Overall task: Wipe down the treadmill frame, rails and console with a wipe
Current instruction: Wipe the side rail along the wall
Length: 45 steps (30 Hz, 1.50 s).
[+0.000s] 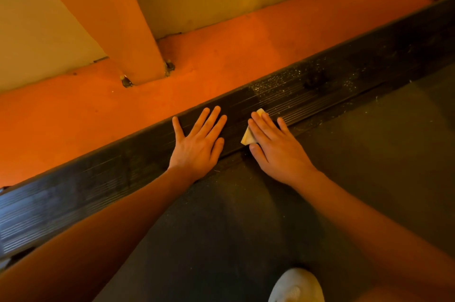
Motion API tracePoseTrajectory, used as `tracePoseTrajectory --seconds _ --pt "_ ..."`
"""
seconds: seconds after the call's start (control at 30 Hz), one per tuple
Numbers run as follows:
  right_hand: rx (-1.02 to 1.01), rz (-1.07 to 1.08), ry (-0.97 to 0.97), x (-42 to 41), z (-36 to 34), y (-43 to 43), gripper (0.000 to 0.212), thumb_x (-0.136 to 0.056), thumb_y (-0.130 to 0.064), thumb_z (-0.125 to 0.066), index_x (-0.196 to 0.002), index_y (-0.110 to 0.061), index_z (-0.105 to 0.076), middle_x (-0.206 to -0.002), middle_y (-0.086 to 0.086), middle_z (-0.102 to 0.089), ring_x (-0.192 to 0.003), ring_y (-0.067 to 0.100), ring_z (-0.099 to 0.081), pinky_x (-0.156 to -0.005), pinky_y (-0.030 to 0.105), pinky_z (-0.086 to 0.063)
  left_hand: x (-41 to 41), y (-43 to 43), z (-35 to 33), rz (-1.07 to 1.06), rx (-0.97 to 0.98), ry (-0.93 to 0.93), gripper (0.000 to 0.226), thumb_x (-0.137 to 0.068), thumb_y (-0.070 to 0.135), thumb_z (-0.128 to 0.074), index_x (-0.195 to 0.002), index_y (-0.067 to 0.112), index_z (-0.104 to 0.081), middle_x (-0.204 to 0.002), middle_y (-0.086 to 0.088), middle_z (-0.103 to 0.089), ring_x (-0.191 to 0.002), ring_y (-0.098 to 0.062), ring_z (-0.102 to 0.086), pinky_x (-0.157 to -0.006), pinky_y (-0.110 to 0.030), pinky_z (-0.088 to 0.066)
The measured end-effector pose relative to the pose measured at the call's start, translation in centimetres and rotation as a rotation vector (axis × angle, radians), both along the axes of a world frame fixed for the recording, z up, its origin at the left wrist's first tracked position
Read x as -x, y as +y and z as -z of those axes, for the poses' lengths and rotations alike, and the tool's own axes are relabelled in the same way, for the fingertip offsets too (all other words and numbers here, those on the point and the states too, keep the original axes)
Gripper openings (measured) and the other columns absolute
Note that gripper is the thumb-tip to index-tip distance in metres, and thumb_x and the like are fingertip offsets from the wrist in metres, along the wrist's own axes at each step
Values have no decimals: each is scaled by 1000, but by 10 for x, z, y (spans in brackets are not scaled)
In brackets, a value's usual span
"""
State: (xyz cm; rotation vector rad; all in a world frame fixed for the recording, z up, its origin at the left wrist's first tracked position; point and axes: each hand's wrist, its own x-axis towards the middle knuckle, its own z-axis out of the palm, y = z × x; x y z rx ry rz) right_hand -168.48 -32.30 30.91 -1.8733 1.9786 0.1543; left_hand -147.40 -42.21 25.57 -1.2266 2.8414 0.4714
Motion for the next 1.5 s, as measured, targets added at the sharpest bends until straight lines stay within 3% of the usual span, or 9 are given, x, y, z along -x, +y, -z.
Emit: tracePoseTrajectory --seconds 0.27,0.53,0.77,0.97,1.2,1.4,1.5 --pt "59 36 39 6 9 -84 62 -111 -43 -17 -164 -14 -6 -172 4 2 -158 19 8 -125 40 9 2 1 5 6 51 1 57 -107 48 -21 -162 33 -14 -170 8 -5 -157 -15 0 -115 -75 1" --pt "-4 58 20 -4 4 2 65 -107 -50 -13 -163 -21 1 -171 -1 10 -156 15 16 -123 37 14 1 2 5 -4 70 26 57 -106 47 -26 -160 32 -22 -170 6 -11 -156 -15 -4 -116 -75 -2" --pt "41 54 72 6 8 -91 63 -111 -44 -17 -164 -12 -9 -172 6 1 -158 21 7 -125 42 8 0 2 6 4 64 44 58 -106 47 -26 -161 31 -21 -170 6 -10 -157 -16 -4 -116 -75 1" --pt "17 72 29 3 2 -3 63 -110 -47 -19 -164 -20 -1 -171 -2 11 -156 14 15 -123 36 13 2 3 5 -1 73 45 57 -105 46 -28 -160 31 -24 -169 6 -13 -156 -16 -7 -115 -75 -2" --pt "44 90 81 16 9 -87 63 -111 -44 -17 -164 -13 -4 -172 5 4 -158 21 9 -124 40 11 0 2 5 7 65 38 57 -106 47 -25 -161 31 -21 -170 6 -10 -156 -16 -5 -115 -76 -2" --pt "43 94 35 8 0 -2 64 -110 -47 -21 -164 -19 -1 -172 0 9 -157 17 14 -123 36 13 1 3 4 0 59 42 57 -106 47 -27 -160 31 -23 -170 6 -11 -156 -16 -5 -115 -75 -1" --pt "34 93 48 8 4 -18 64 -110 -45 -22 -164 -17 -3 -172 2 7 -157 18 12 -123 36 13 0 1 5 0 69 49 57 -105 46 -28 -160 31 -24 -169 6 -12 -156 -16 -6 -116 -75 -2"
